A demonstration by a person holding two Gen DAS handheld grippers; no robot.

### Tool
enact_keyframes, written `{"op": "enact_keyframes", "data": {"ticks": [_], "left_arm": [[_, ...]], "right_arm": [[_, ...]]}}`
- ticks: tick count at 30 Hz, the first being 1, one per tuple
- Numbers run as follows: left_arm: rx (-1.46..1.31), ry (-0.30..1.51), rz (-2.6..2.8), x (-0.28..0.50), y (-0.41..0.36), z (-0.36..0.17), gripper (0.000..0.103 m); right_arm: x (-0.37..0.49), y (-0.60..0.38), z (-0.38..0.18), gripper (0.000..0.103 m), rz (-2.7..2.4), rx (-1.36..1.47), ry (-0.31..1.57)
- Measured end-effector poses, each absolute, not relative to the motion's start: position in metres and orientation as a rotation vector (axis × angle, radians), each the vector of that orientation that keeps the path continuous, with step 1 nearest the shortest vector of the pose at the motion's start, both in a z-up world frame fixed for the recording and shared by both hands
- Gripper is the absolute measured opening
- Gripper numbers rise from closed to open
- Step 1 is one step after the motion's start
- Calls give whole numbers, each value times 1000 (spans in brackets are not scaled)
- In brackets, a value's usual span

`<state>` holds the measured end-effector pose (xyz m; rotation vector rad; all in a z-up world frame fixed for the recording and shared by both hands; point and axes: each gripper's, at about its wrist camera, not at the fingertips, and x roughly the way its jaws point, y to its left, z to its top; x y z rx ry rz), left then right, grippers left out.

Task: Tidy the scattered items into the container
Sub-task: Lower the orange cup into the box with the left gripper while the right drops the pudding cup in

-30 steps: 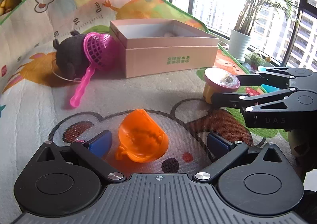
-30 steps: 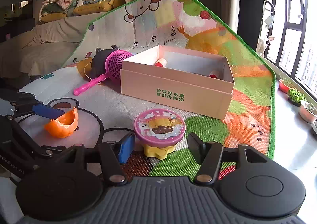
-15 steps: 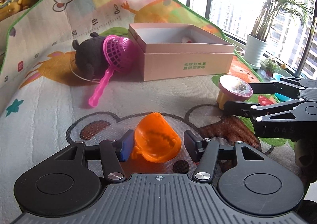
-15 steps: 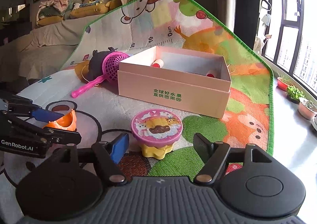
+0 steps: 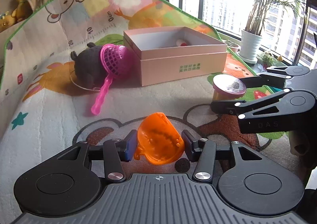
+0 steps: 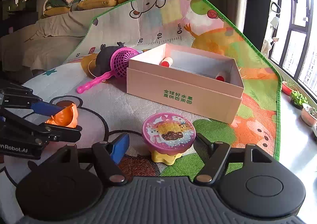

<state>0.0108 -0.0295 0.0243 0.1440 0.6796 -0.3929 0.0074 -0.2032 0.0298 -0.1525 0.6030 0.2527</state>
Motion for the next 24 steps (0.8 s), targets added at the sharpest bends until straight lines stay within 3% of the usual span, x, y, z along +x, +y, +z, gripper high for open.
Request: {"op": "enact_keyframes", "data": {"ticks": [2,17,24], "left_arm": [[155,676,-397,9,-29,26,53],[198,564,-448,-12,-44,66,53],[215,476,-477,27,-63,91,53]], "right_arm": [[12,-203,32,55,257,-142,635],[-38,-220,67,54,214,-147,624],[-17,-256,92,54,179,1,551]]}}
